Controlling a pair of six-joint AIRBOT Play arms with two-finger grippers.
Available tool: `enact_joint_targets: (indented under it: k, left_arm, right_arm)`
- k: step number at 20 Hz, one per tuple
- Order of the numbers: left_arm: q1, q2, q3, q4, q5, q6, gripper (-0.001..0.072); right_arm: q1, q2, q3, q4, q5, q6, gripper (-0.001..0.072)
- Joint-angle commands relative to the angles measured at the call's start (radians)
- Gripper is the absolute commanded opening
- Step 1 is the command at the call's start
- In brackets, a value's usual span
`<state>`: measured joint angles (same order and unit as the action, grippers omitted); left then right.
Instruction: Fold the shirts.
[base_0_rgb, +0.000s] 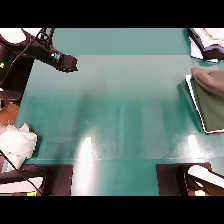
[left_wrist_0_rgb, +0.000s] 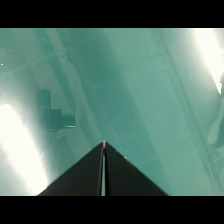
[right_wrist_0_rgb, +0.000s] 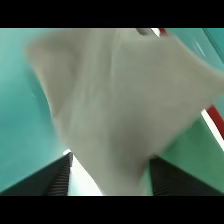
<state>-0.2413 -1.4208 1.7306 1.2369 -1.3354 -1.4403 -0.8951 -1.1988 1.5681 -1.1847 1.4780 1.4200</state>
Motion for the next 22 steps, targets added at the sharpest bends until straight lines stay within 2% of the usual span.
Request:
enact_joint_targets:
  k: [1,5,8,10,11,13,14,19,22]
  left_arm:
    - [0.0,0.0,0.0,0.0,0.0,0.001,0.0029]
    - [0.0,0.0,0.0,0.0,-0.005,0.001,0.0029]
    - [0.0,0.0,0.0,0.0,0.002,0.0,0.0029]
    - [0.0,0.0,0.0,-0.001,-0.032,0.0,0.003]
    - [0.0,0.0,0.0,-0.001,-0.033,0.0,0.003]
    - [0.0,0.0,0.0,-0.001,-0.033,0.0,0.0029]
    - [0.0,0.0,0.0,-0.001,-0.033,0.0,0.0029]
    - [0.0,0.0,0.0,-0.001,-0.033,0.0,0.0029]
    - [0.0,0.0,0.0,-0.001,-0.033,0.0,0.003]
  right_arm:
    - [-0.068,0.095,-0.148,-0.134,0.043,0.037,0.0561]
    - [-0.095,0.182,-0.265,-0.034,0.012,0.049,0.0559]
    - [-0.006,0.232,-0.349,0.202,0.008,0.048,0.0555]
    - [0.119,0.262,-0.406,0.34,-0.011,0.048,0.0551]
    - [0.198,0.271,-0.425,0.377,-0.016,0.048,0.0458]
    - [0.358,0.274,-0.431,0.38,-0.021,0.047,0.0115]
    - [0.426,0.274,-0.431,0.38,-0.031,0.047,0.0016]
    - [0.698,0.274,-0.431,0.378,-0.158,0.046,0.0016]
    - [0.763,0.274,-0.431,0.378,-0.209,0.045,0.0016]
